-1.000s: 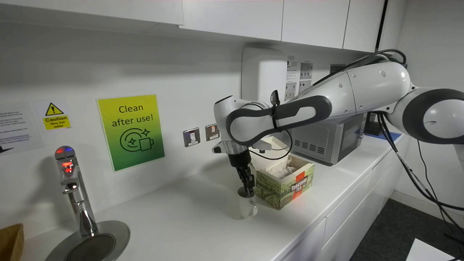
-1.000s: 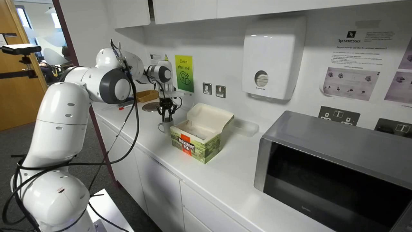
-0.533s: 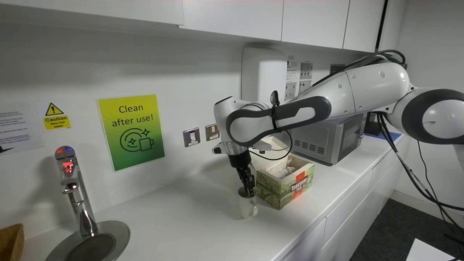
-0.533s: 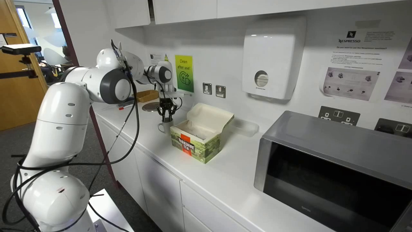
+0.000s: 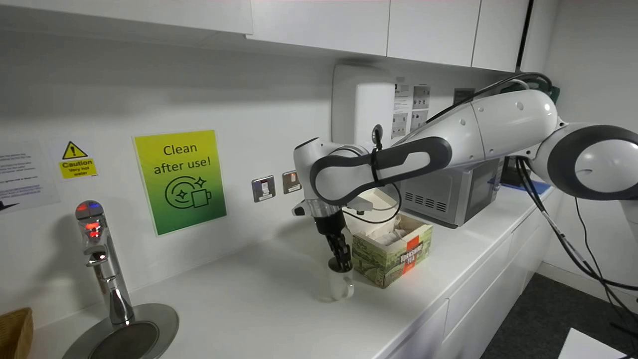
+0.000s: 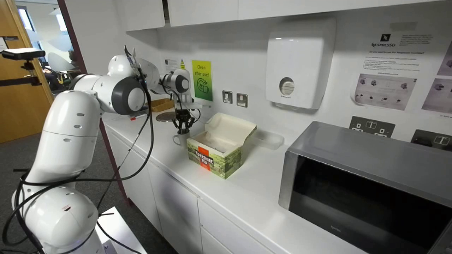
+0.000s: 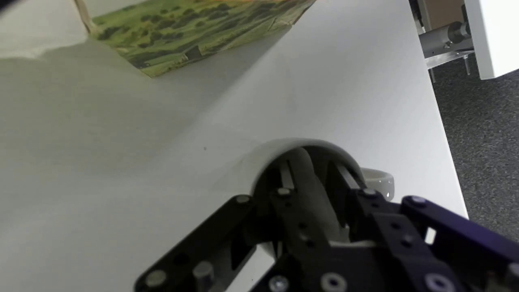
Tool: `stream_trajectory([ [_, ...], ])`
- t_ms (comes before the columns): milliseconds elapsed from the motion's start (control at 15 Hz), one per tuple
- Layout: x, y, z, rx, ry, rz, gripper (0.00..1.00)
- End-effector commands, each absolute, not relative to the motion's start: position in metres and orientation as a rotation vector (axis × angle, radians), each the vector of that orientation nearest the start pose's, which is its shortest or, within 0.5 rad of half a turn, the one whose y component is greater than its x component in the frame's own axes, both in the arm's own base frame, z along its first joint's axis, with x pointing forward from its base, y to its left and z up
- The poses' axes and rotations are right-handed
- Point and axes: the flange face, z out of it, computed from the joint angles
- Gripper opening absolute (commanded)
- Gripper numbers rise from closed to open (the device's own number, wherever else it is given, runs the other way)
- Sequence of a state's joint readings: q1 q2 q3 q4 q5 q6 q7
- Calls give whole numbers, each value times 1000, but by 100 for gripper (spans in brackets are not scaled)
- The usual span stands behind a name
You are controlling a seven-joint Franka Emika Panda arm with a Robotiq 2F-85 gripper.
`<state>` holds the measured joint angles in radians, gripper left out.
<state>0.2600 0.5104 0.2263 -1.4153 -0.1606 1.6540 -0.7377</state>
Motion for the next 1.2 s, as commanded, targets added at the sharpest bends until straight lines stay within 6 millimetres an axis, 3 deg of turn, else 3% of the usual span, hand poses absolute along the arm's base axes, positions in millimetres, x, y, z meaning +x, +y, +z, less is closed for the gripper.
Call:
stream_trajectory([
  [0,612,272,397,-2547,-1807,448,3],
  [533,611,273,401,-2545,-1812,439,0],
  [1133,604,281,423,-2534,-1844,384,0],
])
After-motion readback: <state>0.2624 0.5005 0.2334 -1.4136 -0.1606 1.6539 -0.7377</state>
